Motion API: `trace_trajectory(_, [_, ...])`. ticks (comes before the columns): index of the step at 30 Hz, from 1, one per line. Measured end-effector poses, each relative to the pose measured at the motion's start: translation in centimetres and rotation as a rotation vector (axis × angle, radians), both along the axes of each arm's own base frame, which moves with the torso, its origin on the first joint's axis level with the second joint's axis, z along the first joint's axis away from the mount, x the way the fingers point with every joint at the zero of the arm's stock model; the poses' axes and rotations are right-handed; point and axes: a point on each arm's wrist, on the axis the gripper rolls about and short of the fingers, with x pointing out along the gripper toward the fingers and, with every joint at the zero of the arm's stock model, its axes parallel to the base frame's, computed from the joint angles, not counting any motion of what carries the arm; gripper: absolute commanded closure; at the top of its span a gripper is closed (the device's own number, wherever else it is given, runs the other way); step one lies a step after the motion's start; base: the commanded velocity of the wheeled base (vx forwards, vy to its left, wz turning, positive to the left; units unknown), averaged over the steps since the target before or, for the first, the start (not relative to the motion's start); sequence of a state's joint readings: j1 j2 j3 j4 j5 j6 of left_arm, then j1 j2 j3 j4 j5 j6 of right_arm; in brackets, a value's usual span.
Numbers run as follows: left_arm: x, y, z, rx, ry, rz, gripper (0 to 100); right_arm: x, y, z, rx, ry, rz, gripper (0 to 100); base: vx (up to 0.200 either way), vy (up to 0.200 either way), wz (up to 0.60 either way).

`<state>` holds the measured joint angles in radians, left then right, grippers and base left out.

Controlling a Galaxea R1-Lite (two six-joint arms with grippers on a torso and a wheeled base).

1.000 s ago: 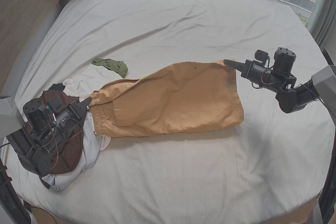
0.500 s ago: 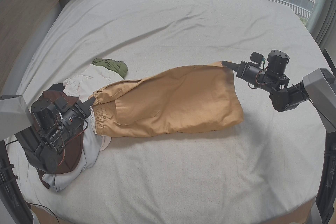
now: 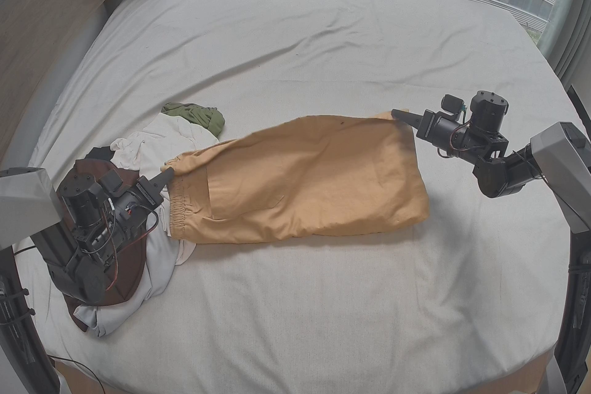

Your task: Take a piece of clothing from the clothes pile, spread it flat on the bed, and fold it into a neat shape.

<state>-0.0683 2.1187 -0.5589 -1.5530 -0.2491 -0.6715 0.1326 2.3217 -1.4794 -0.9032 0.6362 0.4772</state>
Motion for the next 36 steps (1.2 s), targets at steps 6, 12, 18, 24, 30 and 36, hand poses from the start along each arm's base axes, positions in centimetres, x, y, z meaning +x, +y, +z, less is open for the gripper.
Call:
trace_trajectory(6, [0.7,0.3,0.6,-0.003,-0.034,0.069,0,0.3,0.3,0.6,0.01,-0.051,-0.042,0,0.0,0.0,0.0])
trace_trajectory(12, [0.7,0.4,0.9,-0.005,-0.046,0.072,0,-0.8,0.4,0.4,0.01,-0.045,-0.04,0,0.0,0.0,0.0])
trace_trajectory(18, [0.1,0.1,1.5,-0.01,-0.053,0.056,0,-3.8,0.1,-0.4,0.003,0.01,-0.038,0,0.0,0.0,0.0])
trace_trajectory(24, [-1.1,-0.6,2.2,-0.01,-0.058,0.004,0,-8.0,-0.6,-1.7,0.004,0.036,-0.034,0,0.0,0.0,0.0])
trace_trajectory(30, [-2.9,-1.8,2.7,-0.006,-0.049,-0.069,0,-11.8,-0.6,-2.9,-0.018,0.045,-0.013,0,0.0,0.0,0.0])
trace_trajectory(36, [-3.9,-2.6,3.1,-0.003,-0.048,-0.107,0,-13.7,-0.4,-3.9,-0.048,0.151,0.005,0,0.0,0.0,0.0])
